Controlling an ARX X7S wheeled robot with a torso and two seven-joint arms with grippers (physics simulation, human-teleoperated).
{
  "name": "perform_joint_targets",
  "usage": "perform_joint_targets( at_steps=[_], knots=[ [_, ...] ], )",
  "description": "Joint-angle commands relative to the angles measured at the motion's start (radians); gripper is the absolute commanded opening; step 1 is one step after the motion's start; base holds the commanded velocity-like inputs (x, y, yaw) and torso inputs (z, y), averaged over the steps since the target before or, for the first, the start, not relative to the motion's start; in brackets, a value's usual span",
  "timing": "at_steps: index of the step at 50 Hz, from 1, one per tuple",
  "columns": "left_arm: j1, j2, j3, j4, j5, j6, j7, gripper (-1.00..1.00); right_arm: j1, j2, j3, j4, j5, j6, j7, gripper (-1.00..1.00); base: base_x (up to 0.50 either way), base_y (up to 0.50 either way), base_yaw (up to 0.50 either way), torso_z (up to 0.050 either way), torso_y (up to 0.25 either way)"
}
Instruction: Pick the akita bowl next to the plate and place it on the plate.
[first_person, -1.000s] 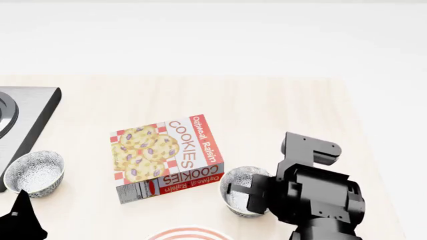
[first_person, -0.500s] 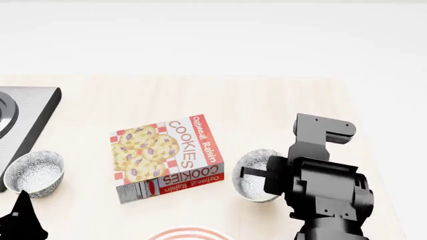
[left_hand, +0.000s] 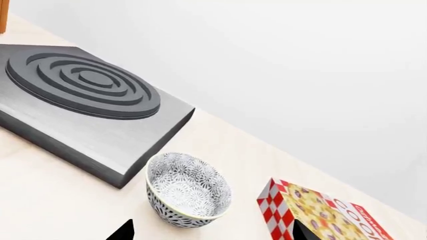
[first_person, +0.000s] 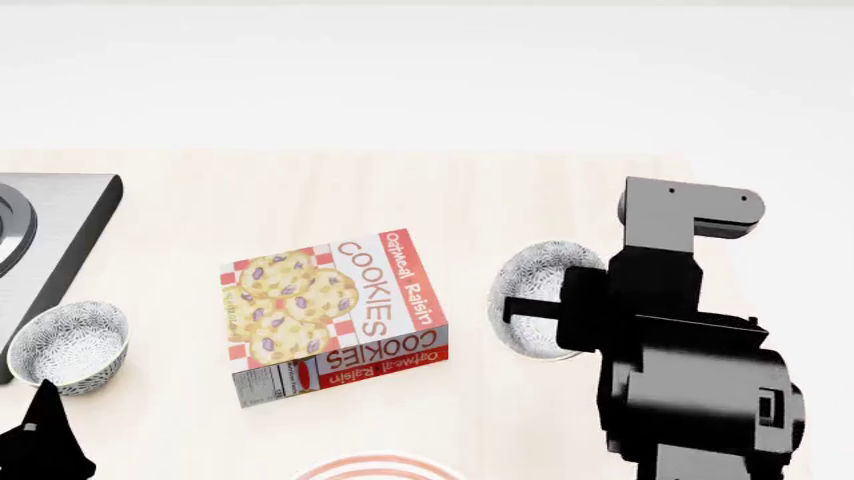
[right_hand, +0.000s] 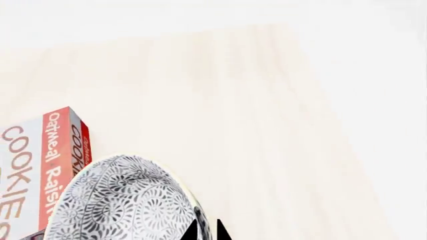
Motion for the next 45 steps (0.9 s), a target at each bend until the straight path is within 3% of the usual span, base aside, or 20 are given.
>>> perform_joint_targets(
  at_steps=[1,13,22,38,45],
  knots=[
    [0.005,-0.004,0.004,0.017,-0.006,-0.006,-0.012,1.00,-0.055,0.004,-0.020,-0.263,0.033,0.176,-0.029,-1.00,0.00,0.00,0.00,0.000,0.000],
    [0.014,-0.010,0.005,0.038,-0.014,-0.013,-0.024,1.00,-0.077,-0.009,-0.018,-0.461,0.122,0.403,-0.078,-1.00,0.00,0.00,0.00,0.000,0.000],
    [0.014,-0.011,0.010,0.033,-0.011,-0.006,-0.022,1.00,-0.091,0.125,-0.018,-0.394,0.854,0.402,0.439,-1.00,0.00,0.00,0.00,0.000,0.001],
    [-0.002,-0.008,0.013,-0.021,-0.006,0.022,0.003,1.00,-0.110,0.147,-0.052,-0.255,1.235,0.397,0.683,-1.00,0.00,0.00,0.00,0.000,0.000],
    [0.003,-0.009,0.016,-0.015,-0.006,0.024,-0.001,1.00,-0.120,0.159,-0.082,-0.225,1.342,0.385,0.722,-1.00,0.00,0.00,0.00,0.000,0.000]
  ],
)
